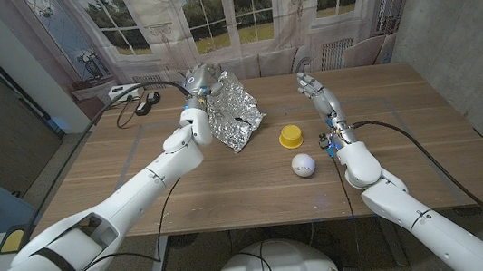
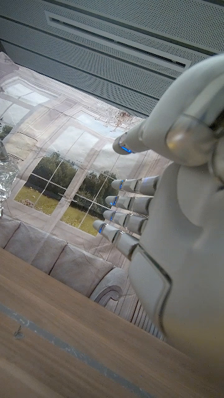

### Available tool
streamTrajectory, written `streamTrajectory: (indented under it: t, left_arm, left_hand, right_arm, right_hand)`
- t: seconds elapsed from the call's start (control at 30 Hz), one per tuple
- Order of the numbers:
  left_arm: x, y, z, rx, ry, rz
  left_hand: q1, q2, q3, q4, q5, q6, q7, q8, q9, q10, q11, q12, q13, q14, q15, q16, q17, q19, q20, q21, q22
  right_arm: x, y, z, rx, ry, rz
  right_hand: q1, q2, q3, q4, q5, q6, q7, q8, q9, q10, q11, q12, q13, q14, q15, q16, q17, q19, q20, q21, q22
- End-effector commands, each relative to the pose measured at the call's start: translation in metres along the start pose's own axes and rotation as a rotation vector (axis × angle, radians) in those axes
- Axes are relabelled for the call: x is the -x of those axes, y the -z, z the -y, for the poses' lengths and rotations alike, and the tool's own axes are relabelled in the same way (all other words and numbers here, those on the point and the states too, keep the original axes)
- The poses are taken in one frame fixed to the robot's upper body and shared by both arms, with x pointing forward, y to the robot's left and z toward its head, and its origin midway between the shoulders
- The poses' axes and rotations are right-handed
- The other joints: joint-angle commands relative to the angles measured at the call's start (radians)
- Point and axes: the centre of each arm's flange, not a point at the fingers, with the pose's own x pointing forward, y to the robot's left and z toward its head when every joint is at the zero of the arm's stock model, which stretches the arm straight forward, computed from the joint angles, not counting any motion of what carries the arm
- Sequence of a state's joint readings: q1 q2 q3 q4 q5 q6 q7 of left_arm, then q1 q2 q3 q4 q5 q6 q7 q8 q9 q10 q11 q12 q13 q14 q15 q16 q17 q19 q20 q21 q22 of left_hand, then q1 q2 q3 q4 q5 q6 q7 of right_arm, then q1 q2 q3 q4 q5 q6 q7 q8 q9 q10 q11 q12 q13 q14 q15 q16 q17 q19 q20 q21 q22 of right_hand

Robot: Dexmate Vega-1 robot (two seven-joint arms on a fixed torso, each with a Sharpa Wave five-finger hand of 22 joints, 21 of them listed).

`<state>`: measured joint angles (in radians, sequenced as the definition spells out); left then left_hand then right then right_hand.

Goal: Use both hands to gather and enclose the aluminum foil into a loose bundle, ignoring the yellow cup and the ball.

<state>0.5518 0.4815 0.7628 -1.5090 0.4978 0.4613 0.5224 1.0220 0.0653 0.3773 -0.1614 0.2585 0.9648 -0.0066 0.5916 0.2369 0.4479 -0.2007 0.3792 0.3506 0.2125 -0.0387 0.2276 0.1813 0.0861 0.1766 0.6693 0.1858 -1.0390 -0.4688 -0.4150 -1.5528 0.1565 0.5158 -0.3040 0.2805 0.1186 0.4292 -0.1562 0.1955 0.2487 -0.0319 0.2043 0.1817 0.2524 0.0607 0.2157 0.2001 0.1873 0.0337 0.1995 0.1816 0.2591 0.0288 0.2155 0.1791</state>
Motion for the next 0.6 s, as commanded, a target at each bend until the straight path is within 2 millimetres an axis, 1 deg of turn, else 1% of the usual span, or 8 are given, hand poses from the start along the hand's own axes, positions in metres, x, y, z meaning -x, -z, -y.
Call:
streamTrajectory:
  t: [0.03,0.07,0.1,0.13,0.23,0.37,0.43,0.6]
  left_arm:
    - [-0.008,-0.012,0.030,-0.137,-0.095,0.053]
    - [-0.008,-0.014,0.034,-0.143,-0.106,0.059]
    - [-0.008,-0.015,0.037,-0.151,-0.113,0.064]
    - [-0.009,-0.016,0.040,-0.156,-0.110,0.068]
    - [-0.012,-0.018,0.051,-0.153,-0.082,0.071]
    - [-0.012,-0.018,0.058,-0.168,-0.074,0.067]
    - [-0.012,-0.018,0.060,-0.183,-0.078,0.058]
    - [-0.014,-0.019,0.064,-0.252,-0.058,0.045]
  left_hand:
    - [0.020,-0.030,-0.011,-0.003,-0.065,0.146,-0.045,0.009,0.128,0.039,-0.011,0.003,0.001,0.036,-0.063,0.008,0.000,0.022,-0.017,0.006,0.002]
    - [0.019,-0.036,-0.015,-0.002,-0.071,0.157,-0.055,0.000,0.113,0.046,-0.010,0.002,0.001,0.043,-0.070,0.009,0.000,0.027,-0.021,0.007,0.002]
    - [0.013,-0.042,-0.024,0.003,-0.076,0.173,-0.092,-0.025,0.077,0.069,-0.004,0.004,0.002,0.059,-0.088,0.014,0.002,0.031,-0.027,0.005,0.002]
    - [0.009,-0.054,-0.033,0.004,-0.077,0.190,-0.108,-0.041,0.050,0.084,-0.008,0.004,0.002,0.069,-0.100,0.016,0.002,0.039,-0.036,0.006,0.002]
    - [0.004,-0.069,-0.048,0.006,-0.072,0.223,-0.134,-0.074,-0.002,0.125,-0.010,0.008,0.004,0.092,-0.118,0.022,0.003,0.050,-0.049,0.006,0.002]
    - [0.000,-0.077,-0.056,0.007,-0.068,0.235,-0.157,-0.090,-0.024,0.132,-0.010,0.005,0.004,0.099,-0.121,0.023,0.003,0.053,-0.053,0.006,0.002]
    - [-0.002,-0.077,-0.060,0.010,-0.064,0.231,-0.180,-0.111,-0.041,0.136,-0.010,0.001,0.005,0.103,-0.120,0.025,0.006,0.054,-0.054,0.004,0.002]
    - [-0.010,-0.080,-0.066,0.015,-0.061,0.239,-0.189,-0.127,-0.053,0.139,-0.008,-0.004,0.005,0.106,-0.122,0.026,0.007,0.054,-0.057,0.003,0.003]
  right_arm:
    - [0.004,0.001,-0.003,-0.004,0.016,0.001]
    - [0.004,0.001,-0.003,-0.002,0.015,0.001]
    - [0.004,0.001,-0.003,-0.004,0.019,0.001]
    - [0.005,0.001,-0.003,-0.005,0.021,0.000]
    - [0.005,0.001,-0.004,-0.002,0.019,0.000]
    - [0.006,0.001,-0.003,-0.002,0.021,0.003]
    - [0.006,0.000,-0.003,-0.004,0.020,0.007]
    - [0.006,-0.001,-0.001,-0.001,0.023,0.012]
  right_hand:
    - [-0.002,-0.014,-0.009,0.000,-0.006,0.013,0.004,-0.001,0.003,0.005,0.001,-0.001,0.002,0.002,-0.002,-0.001,0.002,-0.002,0.008,0.000,0.002]
    - [-0.003,-0.015,-0.009,0.001,-0.006,0.013,0.004,-0.001,0.003,0.005,0.002,-0.001,0.002,0.002,-0.002,-0.001,0.002,-0.002,0.008,0.000,0.002]
    - [-0.003,-0.015,-0.010,0.001,-0.006,0.013,0.004,-0.002,0.003,0.005,0.002,-0.001,0.002,0.002,-0.002,-0.001,0.002,-0.002,0.008,0.000,0.002]
    - [-0.004,-0.016,-0.011,0.002,-0.007,0.012,0.004,-0.002,0.003,0.005,0.002,-0.001,0.002,0.002,-0.002,-0.001,0.003,-0.002,0.008,0.000,0.002]
    - [-0.007,-0.019,-0.013,0.003,-0.007,0.013,0.005,-0.002,0.003,0.006,0.003,-0.001,0.002,0.002,-0.003,-0.001,0.003,-0.002,0.009,-0.001,0.002]
    - [-0.008,-0.021,-0.015,0.004,-0.008,0.014,0.005,-0.002,0.003,0.006,0.003,-0.002,0.002,0.002,-0.002,-0.001,0.003,-0.003,0.009,-0.001,0.002]
    - [-0.008,-0.022,-0.016,0.004,-0.008,0.015,0.006,-0.003,0.003,0.006,0.002,-0.002,0.002,0.002,-0.002,-0.001,0.003,-0.003,0.010,-0.001,0.002]
    - [-0.009,-0.024,-0.018,0.005,-0.008,0.015,0.005,-0.003,0.003,0.007,0.003,-0.002,0.002,0.002,0.000,-0.002,0.004,-0.003,0.010,-0.001,0.003]
